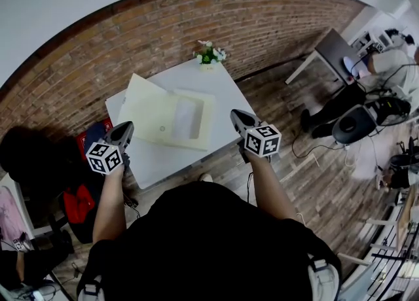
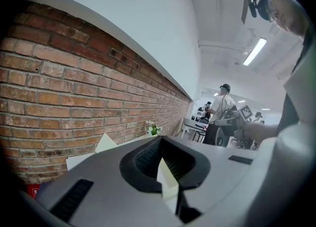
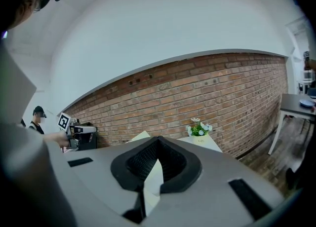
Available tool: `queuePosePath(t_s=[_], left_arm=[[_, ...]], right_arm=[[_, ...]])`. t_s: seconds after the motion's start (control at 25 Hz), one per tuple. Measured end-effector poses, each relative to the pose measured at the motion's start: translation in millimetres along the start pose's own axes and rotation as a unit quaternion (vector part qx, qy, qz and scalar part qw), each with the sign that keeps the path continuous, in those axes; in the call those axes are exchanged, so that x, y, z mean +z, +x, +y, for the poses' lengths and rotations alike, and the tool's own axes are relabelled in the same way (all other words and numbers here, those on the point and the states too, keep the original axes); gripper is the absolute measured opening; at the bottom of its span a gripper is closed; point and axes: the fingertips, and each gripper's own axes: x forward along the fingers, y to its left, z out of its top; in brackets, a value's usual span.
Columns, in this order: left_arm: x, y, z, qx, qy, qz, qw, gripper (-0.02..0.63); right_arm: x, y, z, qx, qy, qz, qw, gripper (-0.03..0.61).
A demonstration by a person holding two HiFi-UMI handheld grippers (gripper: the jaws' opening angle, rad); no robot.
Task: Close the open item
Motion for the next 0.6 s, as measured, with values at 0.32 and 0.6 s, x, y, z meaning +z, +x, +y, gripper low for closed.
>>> queuePosePath(t_s=[0.32,0.6], left_arm=[[2.4,16.2,-3.0,0.009,0.000,0.004,0.9999,0.011],[4.2,33.4,-5.6,0.017,0.000,0.013,0.9998,0.011]], right_arm=[[4.1,10.1,-18.1,0.013,0.000,0.004,1.000,0.021],[5.2,19.5,-36.2,0.025,0.006,0.008,1.000,0.021]])
